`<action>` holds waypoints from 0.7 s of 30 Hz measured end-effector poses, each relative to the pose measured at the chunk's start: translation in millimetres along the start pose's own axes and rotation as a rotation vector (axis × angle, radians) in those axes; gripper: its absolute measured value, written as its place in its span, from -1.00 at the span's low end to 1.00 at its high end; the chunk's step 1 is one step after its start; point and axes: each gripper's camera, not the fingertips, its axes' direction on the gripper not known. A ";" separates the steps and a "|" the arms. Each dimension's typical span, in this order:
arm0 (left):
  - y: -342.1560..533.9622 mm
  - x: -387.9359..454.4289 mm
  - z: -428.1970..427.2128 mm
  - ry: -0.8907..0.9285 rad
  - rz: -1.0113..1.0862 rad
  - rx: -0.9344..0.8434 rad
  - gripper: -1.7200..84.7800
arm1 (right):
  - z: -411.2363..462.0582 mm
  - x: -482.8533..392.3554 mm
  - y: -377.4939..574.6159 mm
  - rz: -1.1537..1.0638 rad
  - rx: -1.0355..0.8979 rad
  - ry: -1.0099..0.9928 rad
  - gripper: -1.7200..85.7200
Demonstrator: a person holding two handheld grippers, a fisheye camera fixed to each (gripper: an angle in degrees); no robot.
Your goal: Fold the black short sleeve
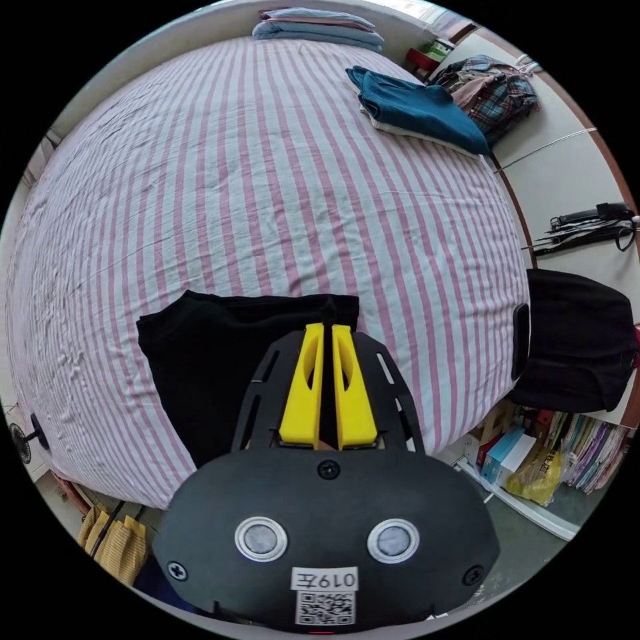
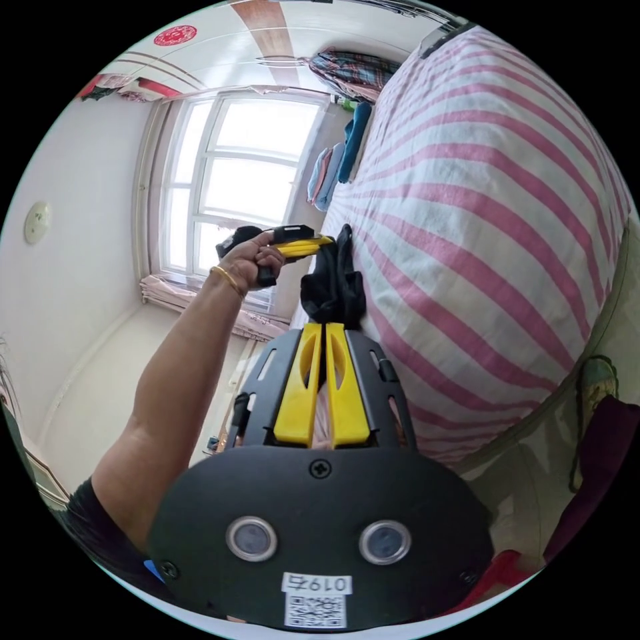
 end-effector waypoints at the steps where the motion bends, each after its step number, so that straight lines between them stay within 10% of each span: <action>1: 2.6 1.8 -8.1 -0.020 0.007 0.001 -0.90 | 1.1 0.3 4.1 0.004 -0.004 0.000 -0.97; 10: 28.8 13.4 -35.1 -0.084 0.048 0.006 -0.86 | 2.4 -5.2 25.7 0.007 0.002 0.010 -0.97; 21: 87.2 -48.9 -64.9 0.253 0.007 0.150 -0.81 | 2.7 1.1 35.4 0.082 -0.005 -0.010 -0.97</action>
